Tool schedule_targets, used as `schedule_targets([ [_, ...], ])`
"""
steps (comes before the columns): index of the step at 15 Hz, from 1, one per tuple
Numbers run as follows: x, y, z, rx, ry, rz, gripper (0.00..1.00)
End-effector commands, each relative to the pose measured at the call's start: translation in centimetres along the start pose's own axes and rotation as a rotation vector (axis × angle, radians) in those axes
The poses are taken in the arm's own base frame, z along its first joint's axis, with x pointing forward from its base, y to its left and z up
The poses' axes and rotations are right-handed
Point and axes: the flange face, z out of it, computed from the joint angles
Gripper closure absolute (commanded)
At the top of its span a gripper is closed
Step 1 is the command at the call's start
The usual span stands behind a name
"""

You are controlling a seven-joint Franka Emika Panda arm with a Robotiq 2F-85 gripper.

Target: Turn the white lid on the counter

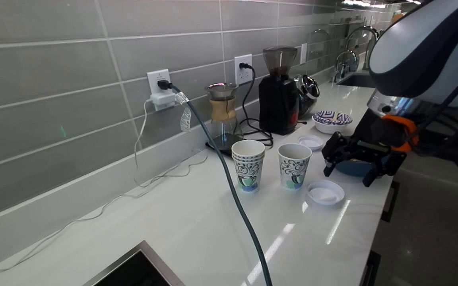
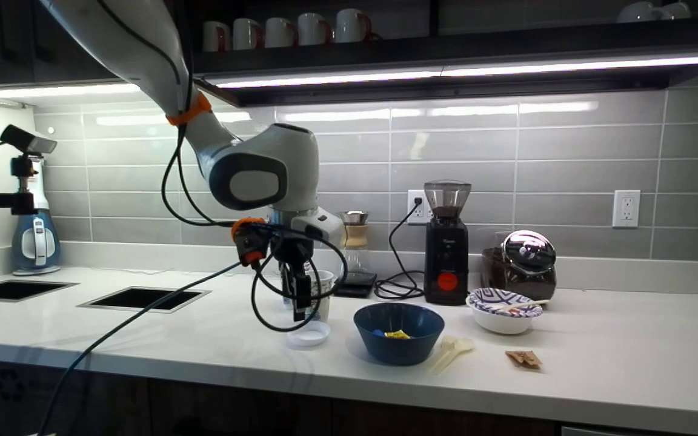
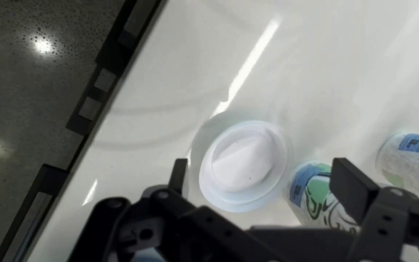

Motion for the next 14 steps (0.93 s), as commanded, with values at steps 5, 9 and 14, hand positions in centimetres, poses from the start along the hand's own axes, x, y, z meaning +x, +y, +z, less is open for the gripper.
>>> schedule_targets([
  [5,1.1,-0.4,3.8,0.096,0.024,-0.087,0.0],
  [9,1.9,-0.6,4.6,0.131,0.081,-0.087,0.0],
  [14,2.1,-0.3,6.2,0.141,0.093,-0.081,0.0],
])
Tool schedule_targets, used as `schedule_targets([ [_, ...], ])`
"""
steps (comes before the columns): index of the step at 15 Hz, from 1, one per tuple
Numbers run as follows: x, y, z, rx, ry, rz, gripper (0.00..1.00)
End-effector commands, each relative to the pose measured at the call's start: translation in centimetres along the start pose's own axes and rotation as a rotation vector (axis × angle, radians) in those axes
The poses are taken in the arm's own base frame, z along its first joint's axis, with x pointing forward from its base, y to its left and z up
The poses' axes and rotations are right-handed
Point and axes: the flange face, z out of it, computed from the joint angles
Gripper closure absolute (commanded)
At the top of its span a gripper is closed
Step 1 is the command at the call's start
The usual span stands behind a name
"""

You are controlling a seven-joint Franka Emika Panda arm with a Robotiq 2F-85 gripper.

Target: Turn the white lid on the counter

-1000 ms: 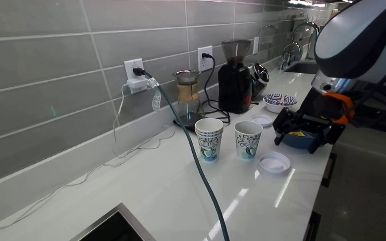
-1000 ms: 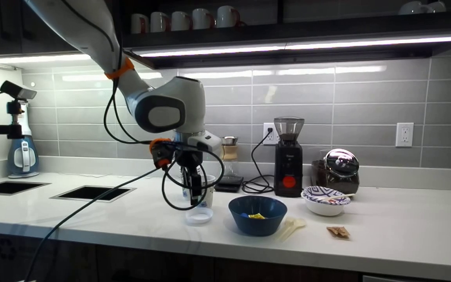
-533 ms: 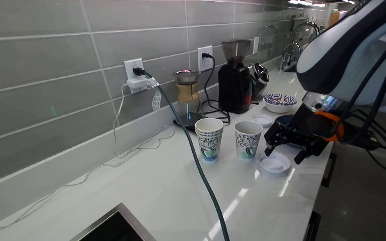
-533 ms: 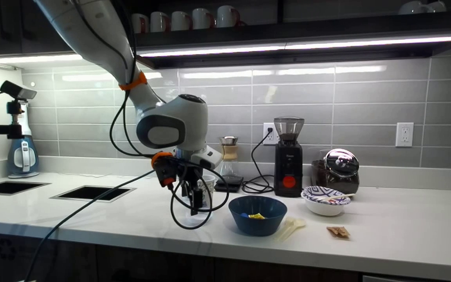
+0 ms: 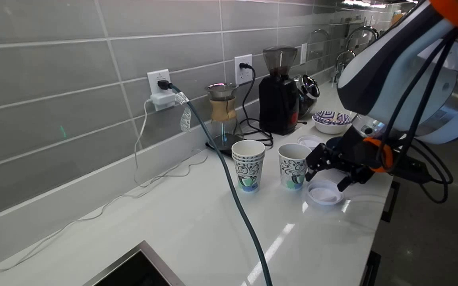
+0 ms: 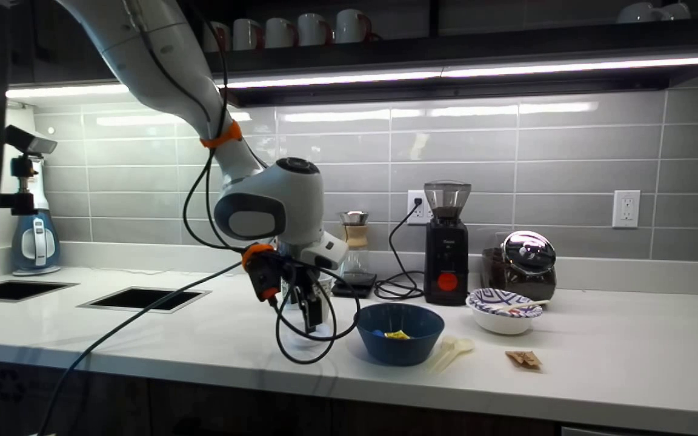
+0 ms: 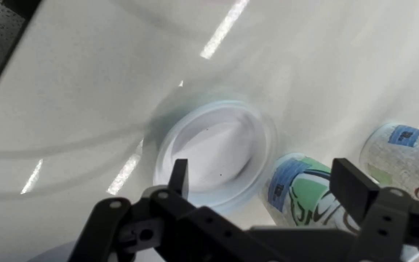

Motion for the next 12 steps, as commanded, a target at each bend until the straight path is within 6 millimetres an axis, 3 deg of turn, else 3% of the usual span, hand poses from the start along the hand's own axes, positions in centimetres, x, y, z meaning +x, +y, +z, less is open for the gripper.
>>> schedule_targets([
  [1,0.6,0.4,1.3,0.013,0.019,0.004,0.0],
  [12,0.5,1.6,1.2,-0.006,0.018,0.034,0.0],
])
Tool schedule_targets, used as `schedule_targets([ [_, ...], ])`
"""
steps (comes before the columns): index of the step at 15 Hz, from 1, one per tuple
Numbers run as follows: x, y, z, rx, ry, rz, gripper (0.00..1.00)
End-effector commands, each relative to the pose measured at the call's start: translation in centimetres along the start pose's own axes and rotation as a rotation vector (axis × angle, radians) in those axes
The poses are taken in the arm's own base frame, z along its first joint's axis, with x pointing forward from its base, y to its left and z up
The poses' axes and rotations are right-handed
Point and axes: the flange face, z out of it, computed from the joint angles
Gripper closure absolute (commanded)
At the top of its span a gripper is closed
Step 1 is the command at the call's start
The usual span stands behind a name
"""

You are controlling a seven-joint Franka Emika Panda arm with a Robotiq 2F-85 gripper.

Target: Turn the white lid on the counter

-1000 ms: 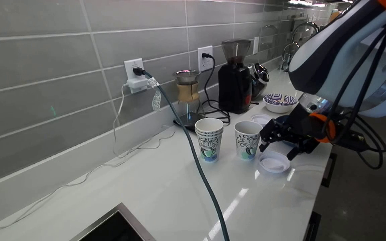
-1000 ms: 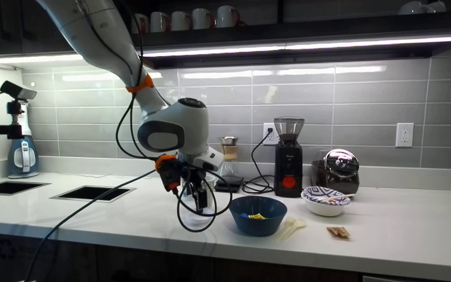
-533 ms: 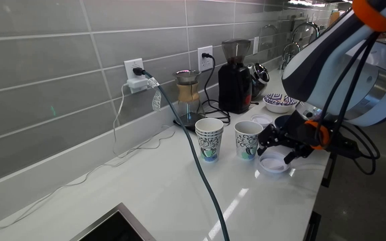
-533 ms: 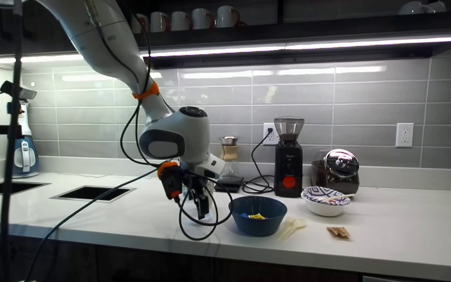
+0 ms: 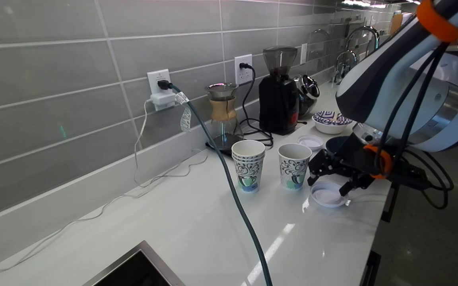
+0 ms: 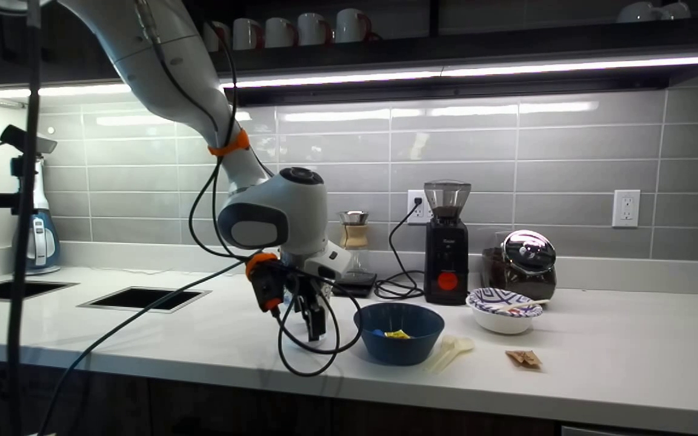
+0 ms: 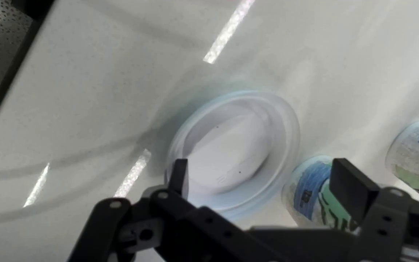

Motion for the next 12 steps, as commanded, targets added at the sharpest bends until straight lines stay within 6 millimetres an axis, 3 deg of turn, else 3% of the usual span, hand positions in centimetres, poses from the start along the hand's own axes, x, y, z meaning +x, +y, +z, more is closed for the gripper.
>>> schedule_targets([
  [1,0.3,0.3,-0.1,-0.002,0.016,0.012,0.0],
  [12,0.3,-0.5,-1.0,-0.008,0.012,0.013,0.0],
])
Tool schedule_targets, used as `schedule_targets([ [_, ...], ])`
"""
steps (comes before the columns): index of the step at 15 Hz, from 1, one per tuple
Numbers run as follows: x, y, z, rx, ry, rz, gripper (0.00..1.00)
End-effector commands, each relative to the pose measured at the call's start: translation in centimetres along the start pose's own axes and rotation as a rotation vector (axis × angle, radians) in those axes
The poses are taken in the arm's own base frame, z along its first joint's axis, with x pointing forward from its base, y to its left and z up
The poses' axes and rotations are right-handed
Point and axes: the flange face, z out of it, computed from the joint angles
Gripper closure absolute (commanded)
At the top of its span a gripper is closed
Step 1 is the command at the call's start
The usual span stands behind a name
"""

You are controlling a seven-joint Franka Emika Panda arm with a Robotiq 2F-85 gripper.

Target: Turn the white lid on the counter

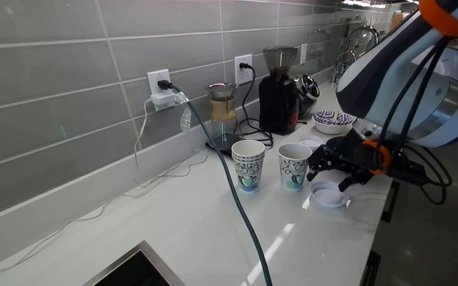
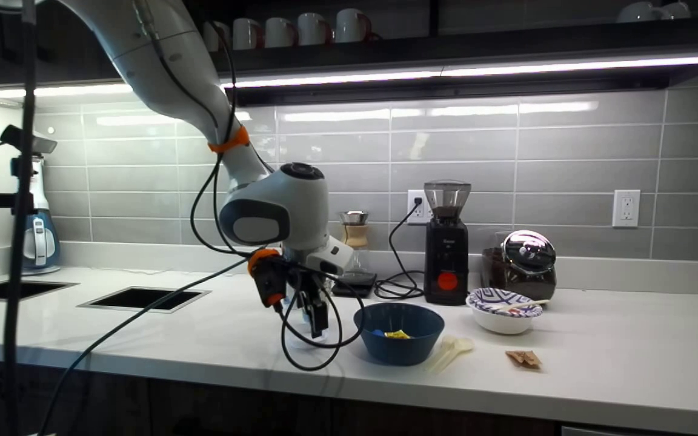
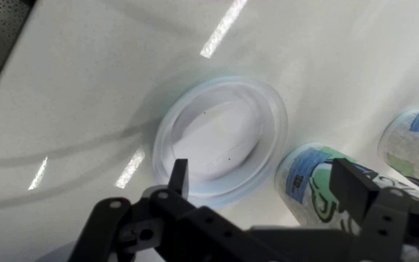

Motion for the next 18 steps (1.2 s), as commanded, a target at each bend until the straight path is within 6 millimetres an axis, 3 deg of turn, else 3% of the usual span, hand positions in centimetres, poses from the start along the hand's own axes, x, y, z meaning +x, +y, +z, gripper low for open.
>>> schedule_targets([
  [1,-0.3,-0.09,-0.32,-0.016,-0.006,0.018,0.0],
  [18,-0.91,0.81,-0.15,-0.086,-0.036,0.023,0.0],
])
